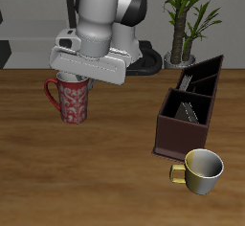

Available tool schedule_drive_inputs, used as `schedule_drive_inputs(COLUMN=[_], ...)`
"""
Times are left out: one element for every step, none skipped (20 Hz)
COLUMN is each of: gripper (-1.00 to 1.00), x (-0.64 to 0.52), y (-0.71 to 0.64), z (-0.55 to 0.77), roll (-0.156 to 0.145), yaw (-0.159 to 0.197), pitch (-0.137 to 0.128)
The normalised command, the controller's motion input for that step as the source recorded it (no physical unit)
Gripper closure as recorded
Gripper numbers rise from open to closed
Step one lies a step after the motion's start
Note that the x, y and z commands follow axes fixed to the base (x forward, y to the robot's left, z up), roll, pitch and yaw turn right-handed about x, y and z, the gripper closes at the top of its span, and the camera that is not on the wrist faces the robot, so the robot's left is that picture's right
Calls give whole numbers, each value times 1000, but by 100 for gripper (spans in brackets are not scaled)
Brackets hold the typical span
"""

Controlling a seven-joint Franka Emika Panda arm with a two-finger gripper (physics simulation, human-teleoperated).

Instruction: Place the black book into the left desk caddy's front compartment and place the yellow book into the left desk caddy's right compartment and place the red mug into the left desk caddy's left compartment

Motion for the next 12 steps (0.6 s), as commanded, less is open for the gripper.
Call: schedule_drive_inputs(gripper=[100,100,100,100,100,100,100,100,100,100,100,100], x=[-1866,-576,-736,-435,-655,-832,-277,-531,-485,-465,-601,-873], y=[706,344,296,241,314,564,212,356,506,388,385,564], z=[808,278,269,141,45,12,-38,-128,-92,-144,4,-121], roll=[-12,16,42,46,-74,47,46,-9,70,44,-48,-80], yaw=[-176,77,-146,-74,41,35,30,44,83,17,-60,61], pitch=[-117,-135,-27,-77,-84,-132,-38,-5,-7,83,-70,-116])
